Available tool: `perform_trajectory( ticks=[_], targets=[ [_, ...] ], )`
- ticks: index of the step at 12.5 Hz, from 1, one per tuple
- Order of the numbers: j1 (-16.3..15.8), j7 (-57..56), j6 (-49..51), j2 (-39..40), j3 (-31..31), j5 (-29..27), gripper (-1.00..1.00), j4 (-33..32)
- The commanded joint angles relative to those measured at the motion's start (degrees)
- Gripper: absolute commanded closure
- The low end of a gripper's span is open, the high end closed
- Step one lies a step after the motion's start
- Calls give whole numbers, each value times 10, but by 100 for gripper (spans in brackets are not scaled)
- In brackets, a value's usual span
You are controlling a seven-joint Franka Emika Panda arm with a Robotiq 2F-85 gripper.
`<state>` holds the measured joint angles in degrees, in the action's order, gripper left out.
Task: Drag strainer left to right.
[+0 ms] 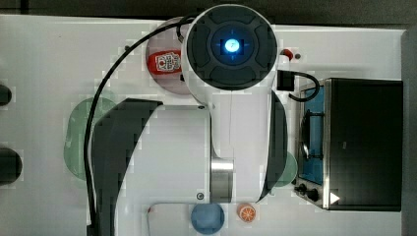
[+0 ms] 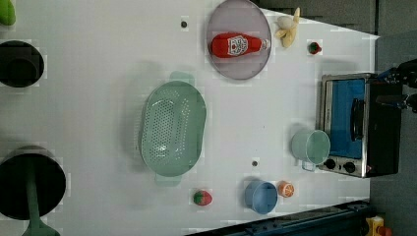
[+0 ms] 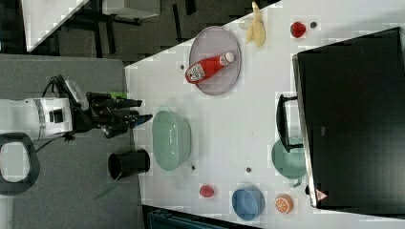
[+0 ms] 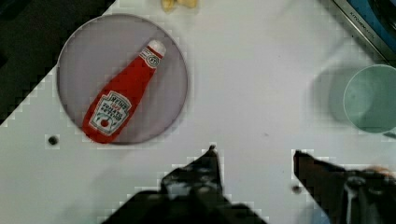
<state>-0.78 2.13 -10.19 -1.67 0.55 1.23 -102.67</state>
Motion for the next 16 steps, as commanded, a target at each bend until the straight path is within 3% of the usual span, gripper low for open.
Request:
perform_trajectory(
  ticks=[1, 3, 8, 16],
  targets=[
    [15, 39, 133, -224, 29, 2, -59, -84],
    [14, 39, 133, -224, 27, 2, -99, -84],
    [-10, 66, 75, -181, -53, -43, -100, -88],
    [-17, 549, -58, 18, -284, -41, -100, -94]
  ],
)
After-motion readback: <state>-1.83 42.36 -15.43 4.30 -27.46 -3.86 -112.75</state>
